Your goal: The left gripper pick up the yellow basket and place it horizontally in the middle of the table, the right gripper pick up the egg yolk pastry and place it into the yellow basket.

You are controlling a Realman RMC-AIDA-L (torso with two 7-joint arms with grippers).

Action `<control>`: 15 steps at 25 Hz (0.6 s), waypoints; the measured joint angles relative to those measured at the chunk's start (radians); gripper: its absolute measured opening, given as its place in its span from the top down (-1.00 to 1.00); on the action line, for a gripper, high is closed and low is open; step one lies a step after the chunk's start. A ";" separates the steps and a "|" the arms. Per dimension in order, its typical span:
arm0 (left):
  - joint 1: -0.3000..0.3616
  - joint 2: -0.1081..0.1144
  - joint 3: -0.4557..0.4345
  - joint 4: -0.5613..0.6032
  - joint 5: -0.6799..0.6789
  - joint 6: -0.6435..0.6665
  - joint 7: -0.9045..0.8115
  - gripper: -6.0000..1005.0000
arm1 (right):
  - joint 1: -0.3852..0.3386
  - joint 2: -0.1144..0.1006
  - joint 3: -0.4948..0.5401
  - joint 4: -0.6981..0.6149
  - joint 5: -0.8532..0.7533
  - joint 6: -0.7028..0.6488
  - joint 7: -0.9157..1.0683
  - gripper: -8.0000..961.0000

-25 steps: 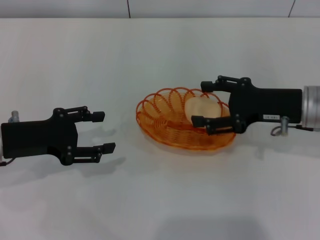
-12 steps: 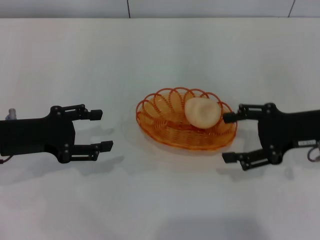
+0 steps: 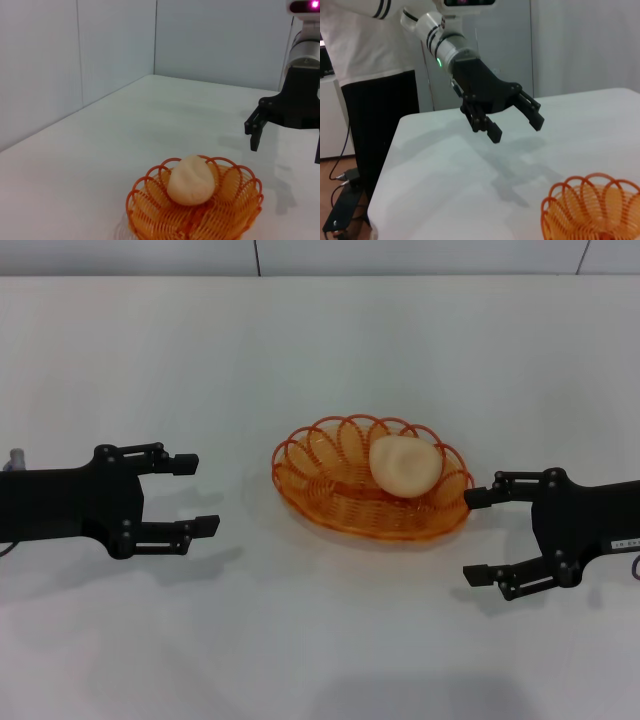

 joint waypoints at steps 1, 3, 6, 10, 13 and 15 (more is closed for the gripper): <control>0.000 0.000 0.000 0.002 0.000 0.002 -0.001 -0.57 | 0.000 -0.001 0.002 -0.003 -0.005 0.000 0.004 -0.85; 0.000 0.000 0.000 0.006 0.000 0.007 -0.003 -0.57 | -0.001 0.000 0.004 -0.007 -0.012 -0.001 0.008 -0.85; 0.000 0.002 0.001 0.007 0.003 0.010 -0.009 -0.57 | -0.007 0.002 0.010 -0.030 -0.033 0.001 0.022 -0.85; 0.000 0.008 0.003 0.007 0.005 0.011 -0.015 -0.57 | -0.018 0.003 0.013 -0.051 -0.040 0.005 0.033 -0.85; 0.000 0.009 0.004 0.007 0.009 0.012 -0.015 -0.57 | -0.018 0.003 0.013 -0.051 -0.041 0.005 0.033 -0.85; 0.000 0.009 0.004 0.007 0.017 0.012 -0.016 -0.57 | -0.018 0.004 0.013 -0.052 -0.041 0.006 0.033 -0.85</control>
